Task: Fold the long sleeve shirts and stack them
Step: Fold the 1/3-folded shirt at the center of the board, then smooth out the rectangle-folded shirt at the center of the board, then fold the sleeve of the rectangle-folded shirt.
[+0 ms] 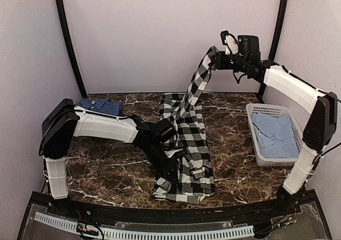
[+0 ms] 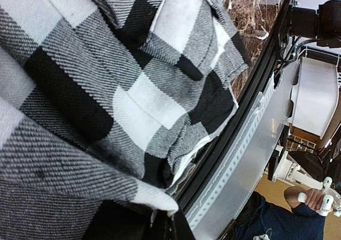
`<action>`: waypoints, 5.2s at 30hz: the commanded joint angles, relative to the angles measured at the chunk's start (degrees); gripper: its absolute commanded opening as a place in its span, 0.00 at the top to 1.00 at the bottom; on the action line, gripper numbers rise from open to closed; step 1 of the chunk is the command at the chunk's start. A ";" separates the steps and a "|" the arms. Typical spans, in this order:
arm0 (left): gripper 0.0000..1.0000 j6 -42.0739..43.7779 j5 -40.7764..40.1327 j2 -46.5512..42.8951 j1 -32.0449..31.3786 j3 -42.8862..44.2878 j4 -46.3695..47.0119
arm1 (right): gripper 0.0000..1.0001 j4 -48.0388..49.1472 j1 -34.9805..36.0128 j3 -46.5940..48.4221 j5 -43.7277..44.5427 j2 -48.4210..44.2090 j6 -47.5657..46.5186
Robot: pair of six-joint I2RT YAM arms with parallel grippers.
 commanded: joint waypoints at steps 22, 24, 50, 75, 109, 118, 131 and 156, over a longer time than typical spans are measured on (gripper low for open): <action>0.62 -3.45 -13.09 -18.79 2.15 -10.85 -5.40 | 1.00 0.65 13.10 -9.99 -7.17 8.04 2.86; 0.63 -3.92 -15.00 -20.42 2.18 -13.32 -5.47 | 1.00 1.43 14.11 -9.68 -8.46 10.24 3.57; 0.68 -6.15 -22.14 -20.23 -1.59 -24.30 13.78 | 1.00 2.94 15.56 -2.03 -11.34 28.08 6.47; 1.00 -6.46 -21.70 -23.33 -3.65 -23.07 5.55 | 1.00 1.61 15.30 0.28 -9.51 32.66 6.50; 0.70 -8.92 -27.31 -28.27 8.08 -12.23 3.52 | 1.00 -8.26 14.95 8.16 -9.30 22.61 4.16; 0.68 -5.47 -36.13 -9.73 22.12 5.66 14.62 | 1.00 -12.12 15.02 11.76 -4.95 14.59 4.15; 0.53 3.91 -33.76 20.34 28.93 36.19 17.33 | 1.00 -14.15 16.98 11.54 -1.72 7.72 8.39; 0.98 4.32 -32.78 33.90 29.66 47.84 21.12 | 1.00 -14.42 21.10 6.71 4.16 2.05 10.06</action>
